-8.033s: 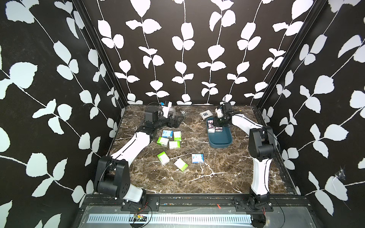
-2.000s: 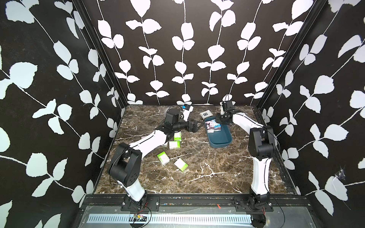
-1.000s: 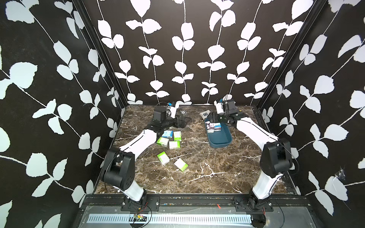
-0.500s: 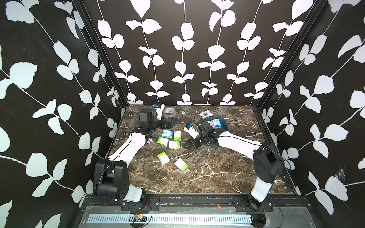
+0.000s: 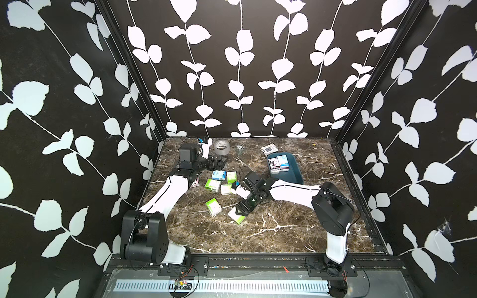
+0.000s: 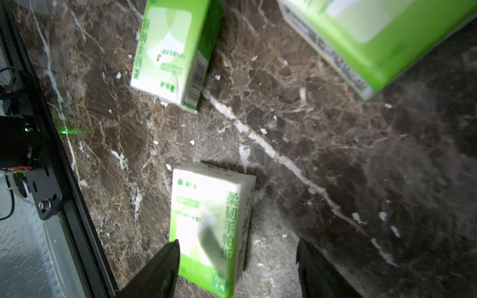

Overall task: Put the pocket tissues into the storage box
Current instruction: Pick up the pocket tissues from the center of the board.

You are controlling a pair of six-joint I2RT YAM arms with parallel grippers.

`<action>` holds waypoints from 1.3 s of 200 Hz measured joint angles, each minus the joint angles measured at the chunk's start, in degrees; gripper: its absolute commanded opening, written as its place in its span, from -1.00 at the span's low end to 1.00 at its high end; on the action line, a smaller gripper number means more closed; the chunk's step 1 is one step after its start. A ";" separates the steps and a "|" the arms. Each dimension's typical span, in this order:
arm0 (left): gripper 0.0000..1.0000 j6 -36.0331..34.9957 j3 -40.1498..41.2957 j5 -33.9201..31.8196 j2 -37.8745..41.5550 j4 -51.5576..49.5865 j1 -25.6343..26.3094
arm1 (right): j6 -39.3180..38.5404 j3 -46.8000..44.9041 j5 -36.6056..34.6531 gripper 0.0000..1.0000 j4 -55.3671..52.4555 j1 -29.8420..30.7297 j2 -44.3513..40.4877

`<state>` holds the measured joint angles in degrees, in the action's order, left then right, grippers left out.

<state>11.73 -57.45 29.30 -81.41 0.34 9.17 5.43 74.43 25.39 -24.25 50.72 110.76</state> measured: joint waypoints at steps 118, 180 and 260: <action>0.98 -0.33 0.00 -0.33 0.00 -0.02 0.00 | -2.86 5.03 -2.27 -0.10 -4.76 2.75 4.28; 0.98 -0.68 0.00 -0.50 0.00 -0.02 0.00 | -3.19 5.66 -2.60 -0.95 -4.66 3.10 4.50; 0.98 -0.85 -0.46 -0.90 0.00 -0.26 0.00 | -1.84 4.87 -5.29 -1.00 -2.25 1.66 2.73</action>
<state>10.87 -57.91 28.40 -81.41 0.08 9.17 3.60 79.31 20.10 -26.50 52.38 113.49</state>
